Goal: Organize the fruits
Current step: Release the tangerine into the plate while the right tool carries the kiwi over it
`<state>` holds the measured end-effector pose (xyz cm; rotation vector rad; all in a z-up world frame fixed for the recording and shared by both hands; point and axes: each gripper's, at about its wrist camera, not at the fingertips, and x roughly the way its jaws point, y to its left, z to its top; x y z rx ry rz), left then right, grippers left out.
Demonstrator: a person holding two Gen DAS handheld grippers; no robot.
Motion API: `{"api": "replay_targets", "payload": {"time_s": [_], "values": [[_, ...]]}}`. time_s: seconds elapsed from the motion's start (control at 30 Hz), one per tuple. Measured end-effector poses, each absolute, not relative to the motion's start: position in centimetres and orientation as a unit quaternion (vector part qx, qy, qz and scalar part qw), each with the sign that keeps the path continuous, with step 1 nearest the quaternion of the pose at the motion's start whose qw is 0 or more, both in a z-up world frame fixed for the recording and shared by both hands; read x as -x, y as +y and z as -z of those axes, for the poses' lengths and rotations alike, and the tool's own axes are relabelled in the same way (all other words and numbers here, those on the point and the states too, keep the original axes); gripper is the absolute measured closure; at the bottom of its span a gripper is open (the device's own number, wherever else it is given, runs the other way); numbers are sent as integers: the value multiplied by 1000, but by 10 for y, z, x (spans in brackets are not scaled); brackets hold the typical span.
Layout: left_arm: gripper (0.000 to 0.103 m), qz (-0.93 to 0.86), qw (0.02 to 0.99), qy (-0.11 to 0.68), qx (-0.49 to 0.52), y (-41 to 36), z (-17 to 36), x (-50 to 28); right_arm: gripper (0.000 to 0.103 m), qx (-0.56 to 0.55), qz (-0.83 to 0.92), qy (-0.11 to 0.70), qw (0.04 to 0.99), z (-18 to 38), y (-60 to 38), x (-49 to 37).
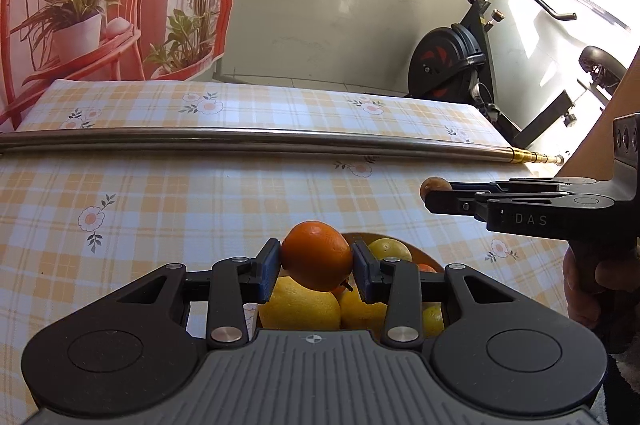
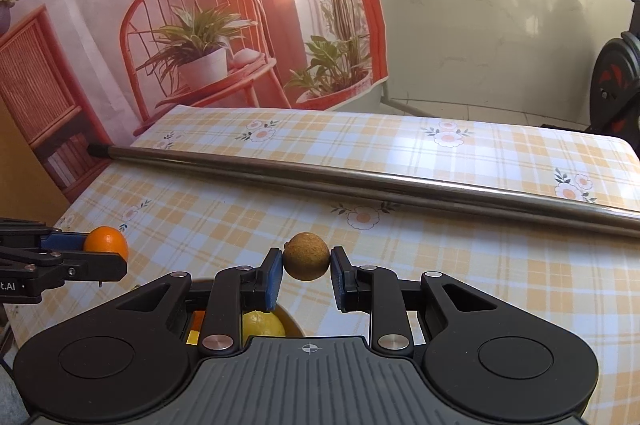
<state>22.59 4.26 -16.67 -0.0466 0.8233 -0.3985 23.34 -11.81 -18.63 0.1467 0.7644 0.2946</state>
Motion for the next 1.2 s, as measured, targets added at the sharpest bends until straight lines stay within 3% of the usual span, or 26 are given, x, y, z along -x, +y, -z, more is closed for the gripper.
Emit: {"api": "replay_targets", "payload": {"time_s": [1.2], "values": [[62,211,864,456,-24,41,208,-172,79,-37,-179,388,904,176,-85,-156]]}}
